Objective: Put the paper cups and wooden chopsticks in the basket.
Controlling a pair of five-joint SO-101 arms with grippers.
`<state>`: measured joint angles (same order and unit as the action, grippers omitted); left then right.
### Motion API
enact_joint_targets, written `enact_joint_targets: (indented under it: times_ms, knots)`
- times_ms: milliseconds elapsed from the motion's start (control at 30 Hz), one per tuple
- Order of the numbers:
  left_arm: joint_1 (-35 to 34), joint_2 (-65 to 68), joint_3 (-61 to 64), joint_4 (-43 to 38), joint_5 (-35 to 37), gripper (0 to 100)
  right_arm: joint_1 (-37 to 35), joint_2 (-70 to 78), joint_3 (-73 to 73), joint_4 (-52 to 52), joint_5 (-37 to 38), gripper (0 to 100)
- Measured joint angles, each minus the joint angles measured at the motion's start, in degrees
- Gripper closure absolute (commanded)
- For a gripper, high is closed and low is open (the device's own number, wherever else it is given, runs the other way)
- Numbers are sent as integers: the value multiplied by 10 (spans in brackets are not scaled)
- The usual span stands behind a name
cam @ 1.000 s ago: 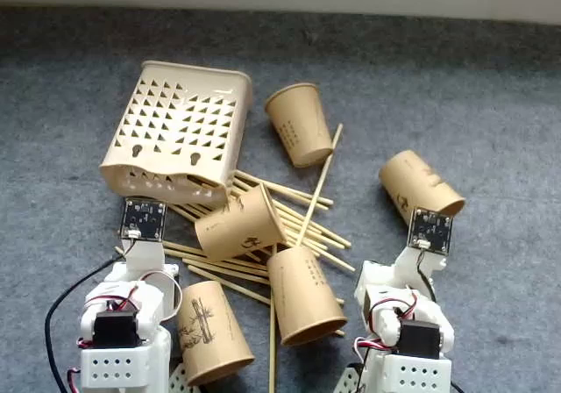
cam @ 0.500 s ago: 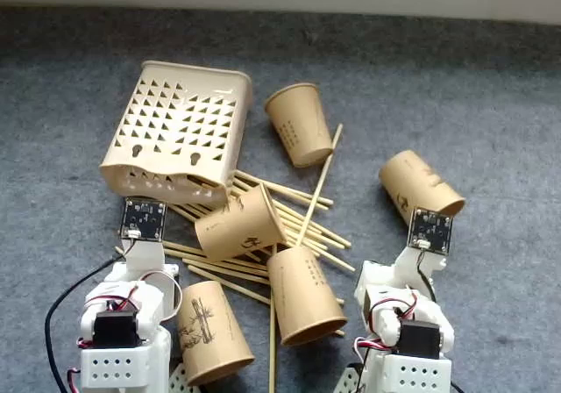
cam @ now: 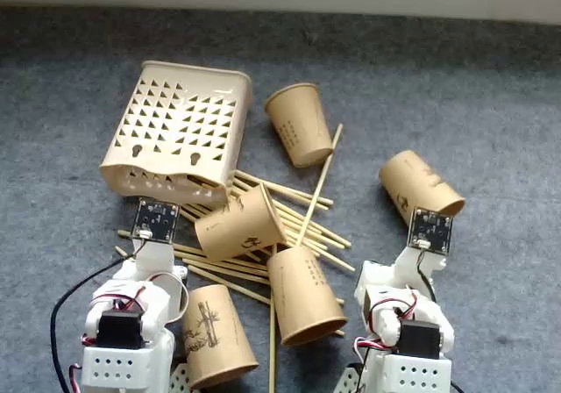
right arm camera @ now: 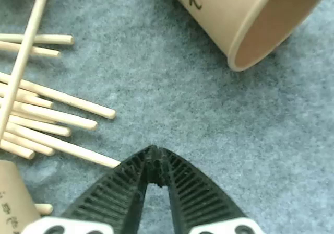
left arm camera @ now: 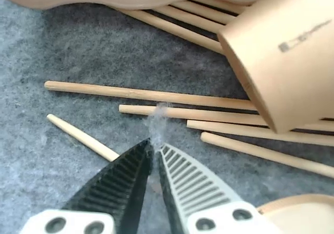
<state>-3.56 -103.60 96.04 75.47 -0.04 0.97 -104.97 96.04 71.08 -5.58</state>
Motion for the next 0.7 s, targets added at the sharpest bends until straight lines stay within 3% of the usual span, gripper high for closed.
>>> enact_joint_targets:
  times_ms: [367,500,700]
  knots:
    - [-3,0,0,0,-1,995,0,0,0,0,0,993]
    - [-65,-2,-36,11,-4,995,0,0,0,0,0,993]
    - [-171,-6,-80,-36,-149,995,0,0,0,0,0,993]
